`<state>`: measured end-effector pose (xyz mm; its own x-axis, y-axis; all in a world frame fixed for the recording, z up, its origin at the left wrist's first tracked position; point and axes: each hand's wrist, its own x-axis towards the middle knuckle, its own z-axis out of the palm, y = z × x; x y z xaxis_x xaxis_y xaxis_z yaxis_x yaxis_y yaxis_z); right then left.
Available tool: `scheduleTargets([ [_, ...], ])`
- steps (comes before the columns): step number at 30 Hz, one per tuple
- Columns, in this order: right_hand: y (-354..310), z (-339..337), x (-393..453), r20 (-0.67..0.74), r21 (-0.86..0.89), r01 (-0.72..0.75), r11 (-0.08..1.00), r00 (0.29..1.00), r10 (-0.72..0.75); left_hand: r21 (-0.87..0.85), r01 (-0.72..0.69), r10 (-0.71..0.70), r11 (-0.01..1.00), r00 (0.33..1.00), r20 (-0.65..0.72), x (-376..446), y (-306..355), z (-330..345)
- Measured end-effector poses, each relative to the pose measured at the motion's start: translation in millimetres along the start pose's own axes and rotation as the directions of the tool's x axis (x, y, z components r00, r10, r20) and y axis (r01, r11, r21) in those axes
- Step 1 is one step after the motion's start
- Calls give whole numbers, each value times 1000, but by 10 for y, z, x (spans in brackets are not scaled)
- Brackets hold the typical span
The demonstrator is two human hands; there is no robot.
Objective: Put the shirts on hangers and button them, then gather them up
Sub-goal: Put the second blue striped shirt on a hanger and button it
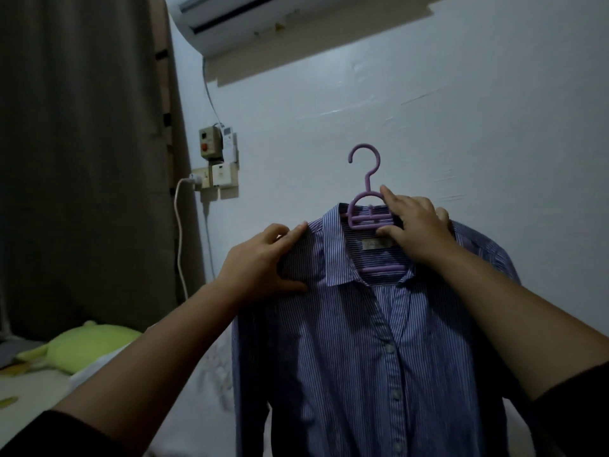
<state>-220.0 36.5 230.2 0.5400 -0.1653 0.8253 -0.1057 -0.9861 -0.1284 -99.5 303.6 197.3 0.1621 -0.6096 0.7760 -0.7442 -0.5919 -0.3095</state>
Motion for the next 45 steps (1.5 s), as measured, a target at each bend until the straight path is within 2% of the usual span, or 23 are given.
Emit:
scheduleTargets([
  [5,-222,482,162,69,96,12,995,997,-19,57,45,-43,997,998,-39,-238,-282,152],
  [11,-683,1310,234,139,133,32,991,989,-51,55,281,-283,958,958,33,-674,-707,362],
  [15,-1091,1988,132,308,192,9,981,949,-69,118,508,-520,853,847,112,-1027,-1081,475],
  [20,-1575,2645,-23,462,261,-7,965,879,-119,147,718,-728,680,686,16,-1362,-1675,591],
  [22,-1811,2884,-43,487,286,-10,958,862,-137,220,767,-781,602,624,-38,-1501,-1949,645],
  [24,-2010,3092,-58,505,296,-13,955,851,-145,363,775,-815,517,575,-67,-1646,-2180,735],
  [27,-2244,3350,-112,550,293,-15,956,820,-156,468,746,-850,474,527,21,-1861,-2354,950],
  [29,-2342,3467,-171,574,300,-19,954,802,-164,449,734,-846,509,522,106,-1955,-2376,1096],
  [33,-2374,3547,-259,588,302,-21,953,791,-169,397,702,-803,591,562,200,-2004,-2366,1270],
  [45,-2089,3306,-460,599,246,-63,967,794,-101,303,618,-685,726,689,238,-1813,-1843,1268],
])
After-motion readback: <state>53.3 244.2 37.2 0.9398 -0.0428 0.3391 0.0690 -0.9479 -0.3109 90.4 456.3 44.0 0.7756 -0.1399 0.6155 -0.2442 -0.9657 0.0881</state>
